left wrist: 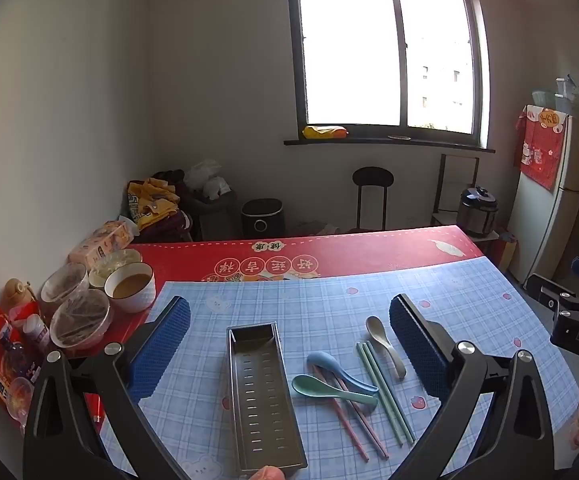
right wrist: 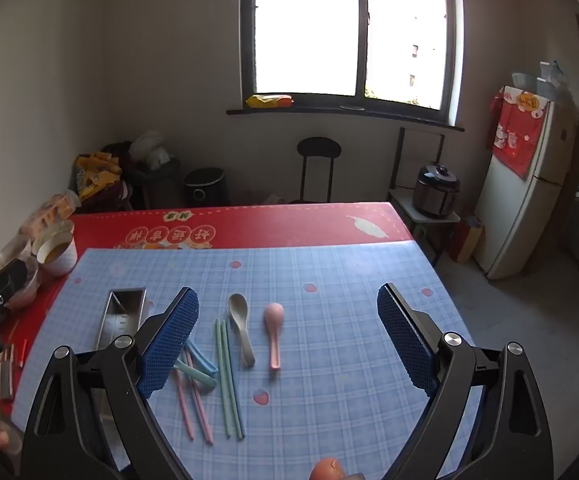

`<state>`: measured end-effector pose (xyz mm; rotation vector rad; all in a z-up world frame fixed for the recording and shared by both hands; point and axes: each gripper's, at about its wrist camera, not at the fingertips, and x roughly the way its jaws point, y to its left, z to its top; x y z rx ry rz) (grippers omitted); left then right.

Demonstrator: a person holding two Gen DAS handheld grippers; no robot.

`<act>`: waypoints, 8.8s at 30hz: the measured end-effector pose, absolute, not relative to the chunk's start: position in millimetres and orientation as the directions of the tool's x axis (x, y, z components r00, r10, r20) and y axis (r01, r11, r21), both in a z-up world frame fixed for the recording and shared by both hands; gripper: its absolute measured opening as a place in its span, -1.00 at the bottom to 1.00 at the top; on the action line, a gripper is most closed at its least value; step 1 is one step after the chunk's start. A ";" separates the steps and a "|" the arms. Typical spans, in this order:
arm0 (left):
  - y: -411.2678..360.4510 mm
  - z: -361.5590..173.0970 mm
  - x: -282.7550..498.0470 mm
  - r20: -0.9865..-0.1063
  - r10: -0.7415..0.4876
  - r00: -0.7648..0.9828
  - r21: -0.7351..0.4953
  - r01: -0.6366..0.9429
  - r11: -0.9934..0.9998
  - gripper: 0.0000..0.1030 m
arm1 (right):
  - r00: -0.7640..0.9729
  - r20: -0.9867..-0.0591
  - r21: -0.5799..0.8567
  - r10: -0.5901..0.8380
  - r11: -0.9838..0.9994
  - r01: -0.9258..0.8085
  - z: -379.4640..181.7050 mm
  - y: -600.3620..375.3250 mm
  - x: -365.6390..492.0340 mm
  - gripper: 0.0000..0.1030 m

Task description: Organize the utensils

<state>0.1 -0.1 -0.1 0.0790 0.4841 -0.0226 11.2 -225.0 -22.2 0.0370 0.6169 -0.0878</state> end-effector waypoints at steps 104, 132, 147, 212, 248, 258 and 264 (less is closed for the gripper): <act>46.1 -21.2 18.2 -0.554 -0.091 0.827 -0.110 0.036 0.993 0.80 | 0.835 -0.549 0.136 0.045 0.990 0.036 -35.7 -257.0 24.6 0.71; 73.1 -131.0 70.6 -0.784 -0.066 0.618 -0.137 -0.068 0.988 -0.17 | 0.442 -0.793 0.164 0.420 0.845 -0.509 -219.2 -148.4 117.1 -0.28; 106.7 -157.8 75.3 -0.805 -0.096 0.585 -0.196 -0.110 0.974 -0.17 | 0.296 -0.889 0.091 0.351 0.766 -0.636 -276.8 -72.4 150.1 -0.50; -32.8 -288.2 166.7 -0.954 -0.102 0.281 -0.107 -0.003 0.994 -0.83 | 0.524 -0.750 0.389 0.404 0.910 -0.145 -241.4 -255.0 115.2 -0.74; 15.8 -239.0 129.0 -0.919 -0.213 0.331 -0.238 -0.038 0.971 -0.89 | 0.509 -0.736 0.434 0.446 0.888 -0.151 -229.3 -230.1 123.2 -0.74; 61.3 -205.8 126.5 -0.886 -0.182 0.426 -0.246 -0.101 0.964 -0.89 | 0.508 -0.742 0.428 0.437 0.893 -0.143 -227.2 -215.7 125.5 -0.74; 83.9 -226.3 141.0 -0.904 -0.155 0.398 -0.230 -0.147 0.962 -0.89 | 0.499 -0.760 0.407 0.416 0.904 -0.134 -230.2 -206.2 123.4 -0.73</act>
